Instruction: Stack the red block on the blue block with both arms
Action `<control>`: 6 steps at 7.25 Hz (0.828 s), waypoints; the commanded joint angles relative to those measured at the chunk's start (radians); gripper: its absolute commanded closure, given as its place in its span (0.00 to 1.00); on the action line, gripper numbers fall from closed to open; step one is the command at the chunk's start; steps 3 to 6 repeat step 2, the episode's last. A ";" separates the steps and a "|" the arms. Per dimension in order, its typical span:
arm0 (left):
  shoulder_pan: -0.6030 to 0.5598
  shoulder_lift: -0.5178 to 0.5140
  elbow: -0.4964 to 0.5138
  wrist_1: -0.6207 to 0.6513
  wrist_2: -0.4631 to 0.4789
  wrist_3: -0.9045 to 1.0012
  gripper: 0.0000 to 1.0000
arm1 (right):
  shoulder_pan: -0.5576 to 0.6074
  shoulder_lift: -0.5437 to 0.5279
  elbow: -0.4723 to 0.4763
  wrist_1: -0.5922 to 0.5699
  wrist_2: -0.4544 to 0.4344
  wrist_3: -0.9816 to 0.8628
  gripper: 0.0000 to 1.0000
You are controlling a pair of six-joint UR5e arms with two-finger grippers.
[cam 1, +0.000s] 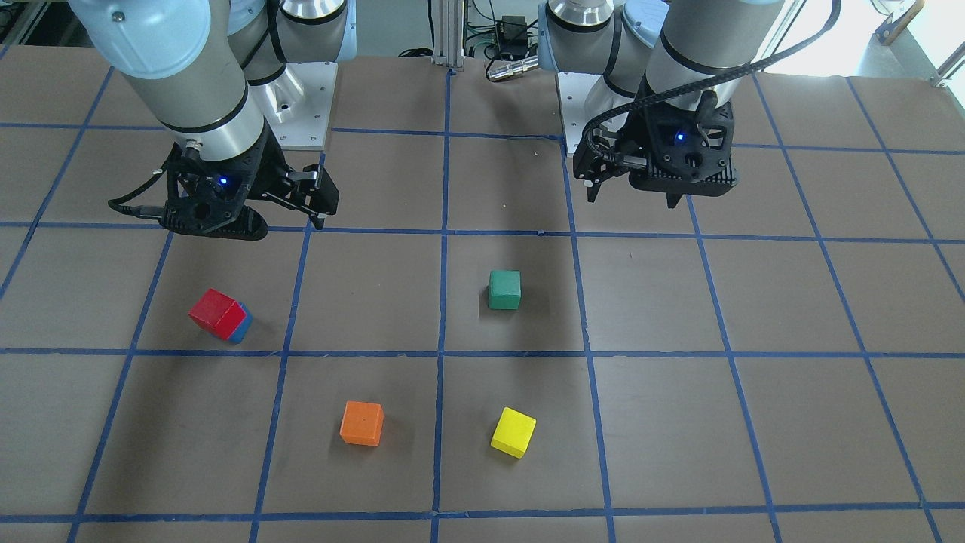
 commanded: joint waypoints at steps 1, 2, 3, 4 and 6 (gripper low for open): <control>0.000 0.001 0.000 0.001 0.001 0.000 0.00 | 0.000 -0.017 -0.001 -0.010 -0.002 0.002 0.00; -0.002 0.001 0.000 0.001 0.001 0.000 0.00 | 0.000 -0.026 0.002 -0.008 -0.002 0.002 0.00; -0.002 0.001 0.000 0.001 0.001 0.000 0.00 | 0.000 -0.026 0.002 -0.008 -0.002 0.002 0.00; -0.002 0.001 0.000 0.001 0.001 0.000 0.00 | 0.000 -0.026 0.002 -0.008 -0.002 0.002 0.00; -0.002 0.001 0.000 0.001 0.001 0.000 0.00 | 0.000 -0.026 0.002 -0.008 -0.002 0.002 0.00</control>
